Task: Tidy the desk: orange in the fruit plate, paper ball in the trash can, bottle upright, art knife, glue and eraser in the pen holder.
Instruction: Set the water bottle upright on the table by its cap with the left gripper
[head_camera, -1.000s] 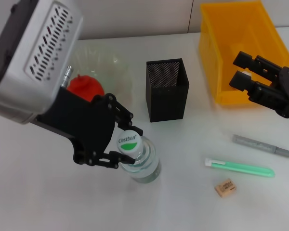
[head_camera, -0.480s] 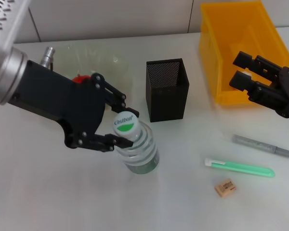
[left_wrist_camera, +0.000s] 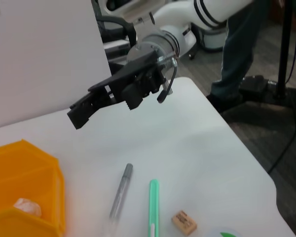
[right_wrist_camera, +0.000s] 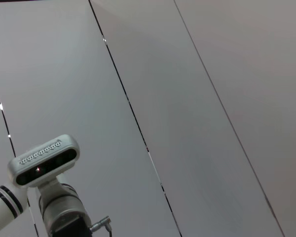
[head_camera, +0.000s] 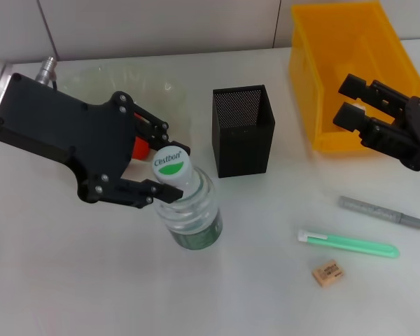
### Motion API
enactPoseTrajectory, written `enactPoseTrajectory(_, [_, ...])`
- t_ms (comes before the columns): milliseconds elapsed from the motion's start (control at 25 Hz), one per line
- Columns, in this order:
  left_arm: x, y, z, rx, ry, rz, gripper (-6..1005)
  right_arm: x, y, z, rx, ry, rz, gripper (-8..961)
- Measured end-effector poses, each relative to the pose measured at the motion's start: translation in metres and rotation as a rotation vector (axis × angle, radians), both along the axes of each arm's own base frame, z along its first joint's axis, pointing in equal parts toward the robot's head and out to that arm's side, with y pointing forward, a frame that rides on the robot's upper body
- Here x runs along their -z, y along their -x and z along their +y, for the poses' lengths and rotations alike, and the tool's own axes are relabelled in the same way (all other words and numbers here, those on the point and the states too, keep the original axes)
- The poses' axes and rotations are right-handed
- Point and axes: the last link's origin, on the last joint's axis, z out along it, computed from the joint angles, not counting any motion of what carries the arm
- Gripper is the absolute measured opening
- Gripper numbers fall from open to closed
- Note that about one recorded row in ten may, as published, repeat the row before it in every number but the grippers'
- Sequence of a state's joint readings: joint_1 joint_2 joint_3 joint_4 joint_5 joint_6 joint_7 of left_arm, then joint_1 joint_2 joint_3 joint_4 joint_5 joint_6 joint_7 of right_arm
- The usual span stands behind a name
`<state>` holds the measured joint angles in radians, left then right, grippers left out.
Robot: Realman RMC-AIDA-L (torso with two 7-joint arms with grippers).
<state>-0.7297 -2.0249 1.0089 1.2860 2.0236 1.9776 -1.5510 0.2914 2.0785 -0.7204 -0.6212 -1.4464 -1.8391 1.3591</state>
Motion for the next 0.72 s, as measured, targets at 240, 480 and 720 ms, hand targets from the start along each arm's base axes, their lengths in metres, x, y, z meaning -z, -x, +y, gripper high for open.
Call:
enactPoseTrajectory(240, [-0.006,0.008,0.004,-0.043,0.028,-0.049,471,0.0,0.0,0.0,0.0,-0.001,0.0,776])
enactPoseTrajectory(480, [-0.014,0.019,0.009,-0.086,0.03,-0.101,472,0.0,0.002,0.002,-0.007,-0.001,0.0,776])
enactPoseTrajectory(720, [-0.024,0.027,0.014,-0.124,0.013,-0.14,474,-0.001,0.003,0.003,-0.013,-0.002,-0.001,776])
